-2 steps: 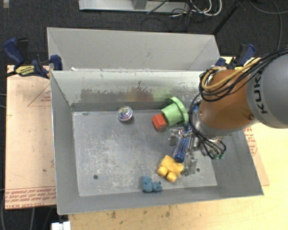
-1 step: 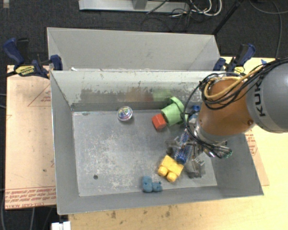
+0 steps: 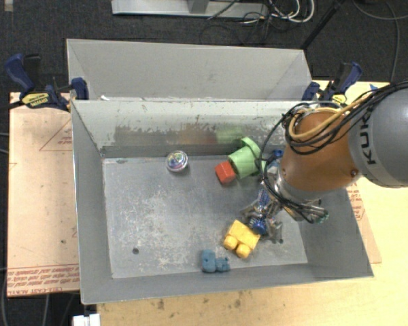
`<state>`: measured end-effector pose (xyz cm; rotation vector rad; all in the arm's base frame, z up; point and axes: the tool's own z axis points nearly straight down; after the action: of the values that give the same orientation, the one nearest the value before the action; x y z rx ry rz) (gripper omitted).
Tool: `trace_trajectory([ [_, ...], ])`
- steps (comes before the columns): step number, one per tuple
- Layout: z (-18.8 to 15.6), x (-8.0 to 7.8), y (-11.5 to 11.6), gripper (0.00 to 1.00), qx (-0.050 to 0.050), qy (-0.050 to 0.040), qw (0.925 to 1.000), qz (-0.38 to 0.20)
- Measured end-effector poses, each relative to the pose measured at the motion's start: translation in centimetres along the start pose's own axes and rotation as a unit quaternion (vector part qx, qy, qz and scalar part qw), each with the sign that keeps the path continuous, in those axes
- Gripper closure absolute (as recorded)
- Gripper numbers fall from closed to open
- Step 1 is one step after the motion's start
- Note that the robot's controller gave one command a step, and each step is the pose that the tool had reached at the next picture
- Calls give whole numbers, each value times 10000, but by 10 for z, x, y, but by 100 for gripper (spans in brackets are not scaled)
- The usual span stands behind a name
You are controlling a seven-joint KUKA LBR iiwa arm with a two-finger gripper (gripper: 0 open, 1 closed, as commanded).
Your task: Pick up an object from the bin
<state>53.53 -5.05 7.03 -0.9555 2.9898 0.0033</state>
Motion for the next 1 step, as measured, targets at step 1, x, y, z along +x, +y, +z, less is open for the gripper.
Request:
trace_trajectory([
  [1,-124,33,-52,100,15,4,9601,-2798],
])
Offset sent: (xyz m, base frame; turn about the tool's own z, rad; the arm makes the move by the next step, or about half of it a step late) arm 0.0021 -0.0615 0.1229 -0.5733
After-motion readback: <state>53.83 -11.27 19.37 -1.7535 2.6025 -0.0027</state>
